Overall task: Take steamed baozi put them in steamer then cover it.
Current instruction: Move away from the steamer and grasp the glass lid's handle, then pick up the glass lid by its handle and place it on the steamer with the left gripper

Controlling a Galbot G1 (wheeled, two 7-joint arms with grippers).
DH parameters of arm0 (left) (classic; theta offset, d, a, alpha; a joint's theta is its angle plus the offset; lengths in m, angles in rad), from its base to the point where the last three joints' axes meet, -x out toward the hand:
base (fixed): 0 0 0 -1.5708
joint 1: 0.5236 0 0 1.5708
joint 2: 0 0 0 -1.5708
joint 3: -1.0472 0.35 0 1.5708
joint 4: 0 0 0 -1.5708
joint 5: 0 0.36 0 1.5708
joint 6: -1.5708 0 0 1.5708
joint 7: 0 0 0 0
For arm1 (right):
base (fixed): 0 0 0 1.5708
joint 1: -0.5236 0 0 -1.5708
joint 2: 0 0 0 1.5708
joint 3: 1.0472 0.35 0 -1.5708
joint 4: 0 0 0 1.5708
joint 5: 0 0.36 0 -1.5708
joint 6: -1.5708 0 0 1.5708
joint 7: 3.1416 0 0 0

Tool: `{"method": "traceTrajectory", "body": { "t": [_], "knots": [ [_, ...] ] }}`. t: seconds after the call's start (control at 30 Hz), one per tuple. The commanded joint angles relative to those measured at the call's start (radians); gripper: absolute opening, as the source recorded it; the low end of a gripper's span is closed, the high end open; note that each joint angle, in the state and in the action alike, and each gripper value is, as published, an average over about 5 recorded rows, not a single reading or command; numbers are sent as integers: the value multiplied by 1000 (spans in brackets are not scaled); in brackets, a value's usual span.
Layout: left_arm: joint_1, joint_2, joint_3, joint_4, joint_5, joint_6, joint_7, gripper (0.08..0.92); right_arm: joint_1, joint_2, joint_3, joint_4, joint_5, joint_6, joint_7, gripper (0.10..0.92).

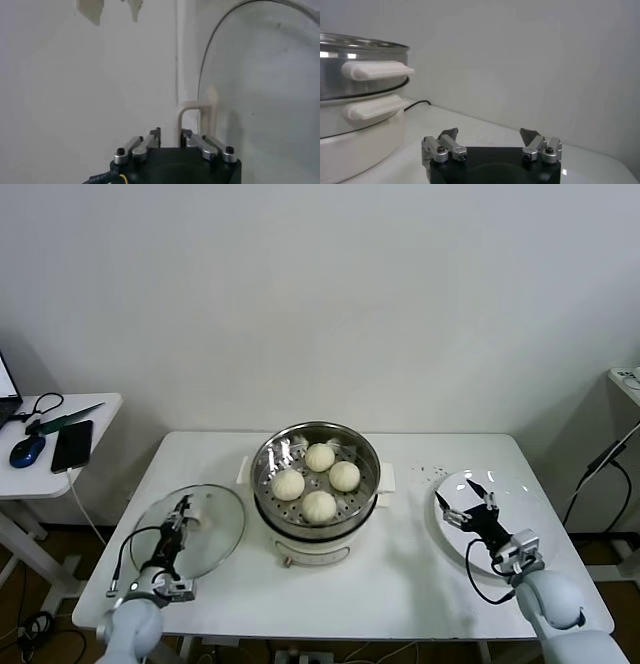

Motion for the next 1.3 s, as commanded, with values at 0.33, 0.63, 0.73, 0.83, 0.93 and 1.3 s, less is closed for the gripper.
{"method": "traceTrajectory", "body": {
  "t": [0.33, 0.63, 0.73, 0.83, 0.93, 1.3],
  "knots": [
    [190, 73, -6, -357, -117, 185, 21, 147, 6, -3, 4, -19, -7, 10, -4, 823],
    [353, 150, 19, -649, -100, 490, 25, 147, 33, -9, -7, -43, -7, 12, -3, 823],
    [369, 190, 57, -717, -102, 572, 40, 147, 43, -13, -15, -51, -7, 12, -2, 823],
    [360, 239, 115, -767, -99, 648, 69, 147, 53, -20, -27, -59, -8, 13, -3, 823],
    [325, 289, 186, -800, -101, 705, 104, 147, 68, -29, -40, -70, -10, 14, -4, 823],
    [-44, 376, 573, -815, -84, 895, 348, 147, 108, -13, -50, -120, -27, 27, -14, 823]
  ]
}}
